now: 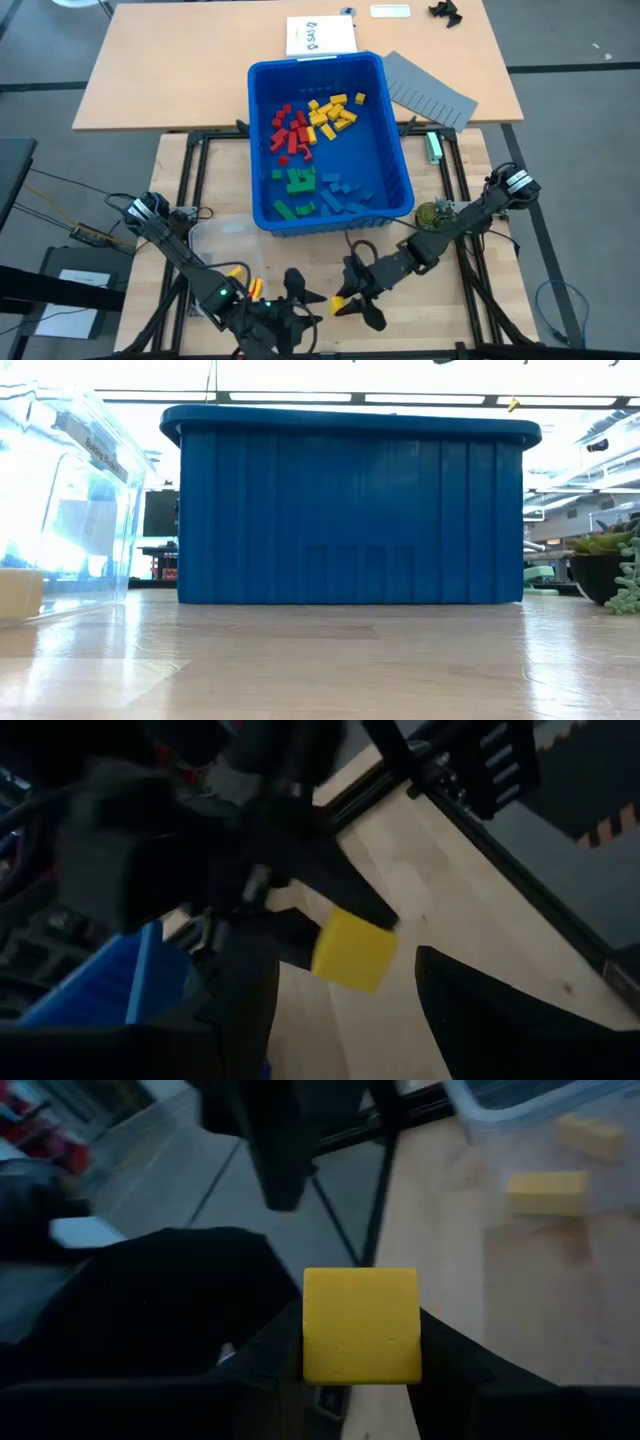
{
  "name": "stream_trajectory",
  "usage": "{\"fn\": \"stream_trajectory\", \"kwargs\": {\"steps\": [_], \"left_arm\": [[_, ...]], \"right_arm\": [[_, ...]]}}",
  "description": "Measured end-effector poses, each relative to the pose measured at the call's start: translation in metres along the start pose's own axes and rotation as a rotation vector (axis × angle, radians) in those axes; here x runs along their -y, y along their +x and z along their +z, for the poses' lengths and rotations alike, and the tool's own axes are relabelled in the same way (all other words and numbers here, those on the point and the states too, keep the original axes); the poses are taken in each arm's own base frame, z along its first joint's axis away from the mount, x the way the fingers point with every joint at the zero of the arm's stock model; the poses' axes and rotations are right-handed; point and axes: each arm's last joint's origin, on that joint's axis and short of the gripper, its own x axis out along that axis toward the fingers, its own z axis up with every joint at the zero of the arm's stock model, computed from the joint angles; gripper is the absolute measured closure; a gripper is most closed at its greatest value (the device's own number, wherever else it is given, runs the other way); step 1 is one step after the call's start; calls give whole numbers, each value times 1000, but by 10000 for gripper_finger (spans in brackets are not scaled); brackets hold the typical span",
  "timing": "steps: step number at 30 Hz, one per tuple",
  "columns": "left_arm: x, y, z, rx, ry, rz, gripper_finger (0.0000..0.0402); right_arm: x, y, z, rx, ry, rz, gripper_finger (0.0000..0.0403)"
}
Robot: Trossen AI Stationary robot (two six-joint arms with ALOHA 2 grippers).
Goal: Sort Items/Unsort Items
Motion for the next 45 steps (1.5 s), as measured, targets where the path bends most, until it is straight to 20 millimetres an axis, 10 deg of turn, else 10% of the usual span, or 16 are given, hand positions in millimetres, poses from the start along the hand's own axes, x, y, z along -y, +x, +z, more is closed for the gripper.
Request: {"fn": "stream_trajectory", "kwargs": {"steps": [29,35,45], "left_arm": [[-12,37,-3,55,-47,-36,179],[-12,36,-3,53,-46,-33,257],[-13,15,0,-1,-256,151,262]], "right_arm": [[5,-3,20,69,-1,130,275],[5,-3,20,70,-1,131,207],[3,-22,30,42,-15,184,154]]}}
